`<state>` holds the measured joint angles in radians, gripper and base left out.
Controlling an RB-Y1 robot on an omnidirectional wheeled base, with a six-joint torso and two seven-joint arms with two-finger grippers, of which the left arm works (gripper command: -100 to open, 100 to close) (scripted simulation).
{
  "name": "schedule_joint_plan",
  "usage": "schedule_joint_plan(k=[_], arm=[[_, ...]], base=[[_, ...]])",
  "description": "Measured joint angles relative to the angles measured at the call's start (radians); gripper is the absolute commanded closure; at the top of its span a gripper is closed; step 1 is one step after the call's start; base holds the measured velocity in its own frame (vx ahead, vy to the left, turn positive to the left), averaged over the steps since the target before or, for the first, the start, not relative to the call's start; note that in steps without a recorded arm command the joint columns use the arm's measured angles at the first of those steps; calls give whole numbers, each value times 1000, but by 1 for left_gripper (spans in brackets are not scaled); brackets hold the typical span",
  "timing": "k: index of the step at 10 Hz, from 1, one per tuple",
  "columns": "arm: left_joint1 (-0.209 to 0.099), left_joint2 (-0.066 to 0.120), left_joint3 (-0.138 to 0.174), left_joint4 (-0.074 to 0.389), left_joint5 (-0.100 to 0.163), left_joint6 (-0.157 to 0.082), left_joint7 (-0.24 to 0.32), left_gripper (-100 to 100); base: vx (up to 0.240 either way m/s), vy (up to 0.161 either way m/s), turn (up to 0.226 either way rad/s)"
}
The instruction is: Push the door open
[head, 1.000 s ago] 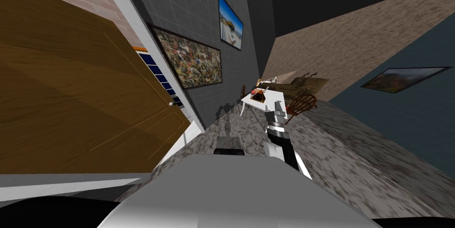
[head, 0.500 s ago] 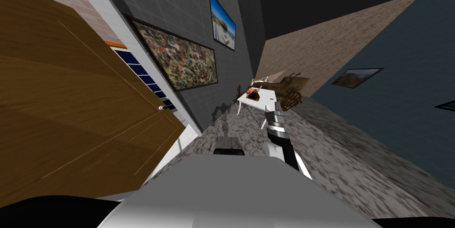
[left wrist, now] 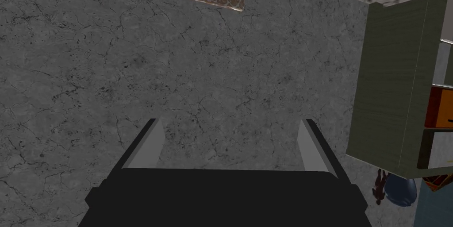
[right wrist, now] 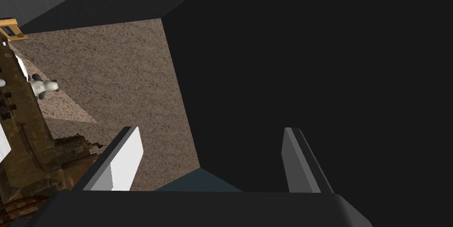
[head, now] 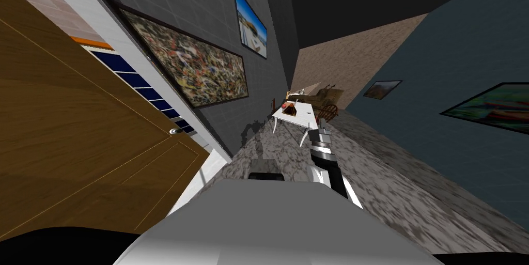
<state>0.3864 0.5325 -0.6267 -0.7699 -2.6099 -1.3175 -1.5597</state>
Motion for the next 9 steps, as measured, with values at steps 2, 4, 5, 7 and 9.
schedule_joint_plan(k=[2,4,5,7,9], arm=[[0,2,-8,8,-45,-7,-10,-100],[6,10,-15,13,-88,-9,-24,-100],[12,17,-19,-1,-110,-20,-24,-100],[18,25,-25,6,-149,-21,-37,-100],[13,24,-33,23,-190,-24,-47,-100]], base=[[11,57,-217],[3,56,-185],[1,67,-181],[25,81,-178],[10,86,-199]])
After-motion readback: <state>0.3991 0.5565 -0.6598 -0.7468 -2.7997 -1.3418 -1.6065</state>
